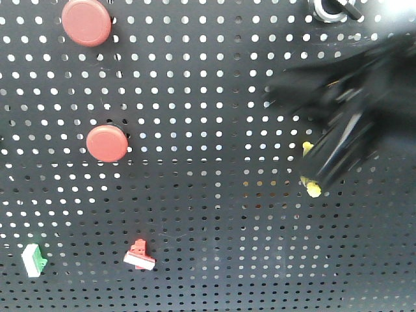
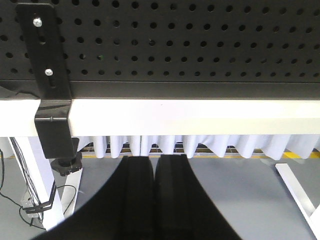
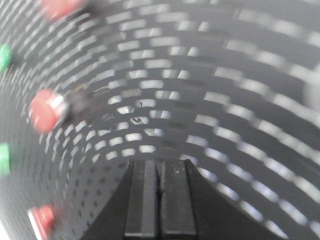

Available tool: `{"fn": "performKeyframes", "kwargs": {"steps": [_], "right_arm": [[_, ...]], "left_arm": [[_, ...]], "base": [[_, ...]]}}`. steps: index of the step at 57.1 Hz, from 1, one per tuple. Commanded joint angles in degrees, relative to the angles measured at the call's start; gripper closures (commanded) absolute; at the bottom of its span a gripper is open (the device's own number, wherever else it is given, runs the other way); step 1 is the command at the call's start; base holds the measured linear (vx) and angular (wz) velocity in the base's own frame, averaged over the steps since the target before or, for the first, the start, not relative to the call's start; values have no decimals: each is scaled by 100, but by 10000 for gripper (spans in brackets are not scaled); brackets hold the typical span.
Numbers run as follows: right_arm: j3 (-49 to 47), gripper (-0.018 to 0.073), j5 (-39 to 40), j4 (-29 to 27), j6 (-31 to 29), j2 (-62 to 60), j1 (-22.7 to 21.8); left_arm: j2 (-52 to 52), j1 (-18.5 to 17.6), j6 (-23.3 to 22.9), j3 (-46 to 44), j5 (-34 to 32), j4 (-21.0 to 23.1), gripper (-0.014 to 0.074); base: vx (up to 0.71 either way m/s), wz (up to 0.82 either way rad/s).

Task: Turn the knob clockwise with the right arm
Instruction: 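Move the right gripper to align with the small white ring knob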

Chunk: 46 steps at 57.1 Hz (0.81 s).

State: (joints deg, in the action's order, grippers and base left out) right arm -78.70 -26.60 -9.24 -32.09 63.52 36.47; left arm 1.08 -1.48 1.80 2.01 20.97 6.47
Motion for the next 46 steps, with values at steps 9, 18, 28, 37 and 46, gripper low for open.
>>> {"fn": "performKeyframes", "kwargs": {"steps": [9,18,28,37,46], "right_arm": [[-202,568,463,2212,791,-144,625],[-202,568,151,3942,2199,-370,619],[-202,559,108,5039,2910,-627,619],[-202,484,345,5156,2851,-730,624],[-202,330,531,5197,2823,-696,617]], "left_arm": [[62,12,-30,57,-425,31,603],[62,12,-30,57,-425,31,603],[62,12,-30,57,-425,31,603],[62,12,-30,57,-425,31,603],[62,12,-30,57,-425,31,603]], "base": [[0,0],[0,0],[0,0],[0,0],[0,0]]}}
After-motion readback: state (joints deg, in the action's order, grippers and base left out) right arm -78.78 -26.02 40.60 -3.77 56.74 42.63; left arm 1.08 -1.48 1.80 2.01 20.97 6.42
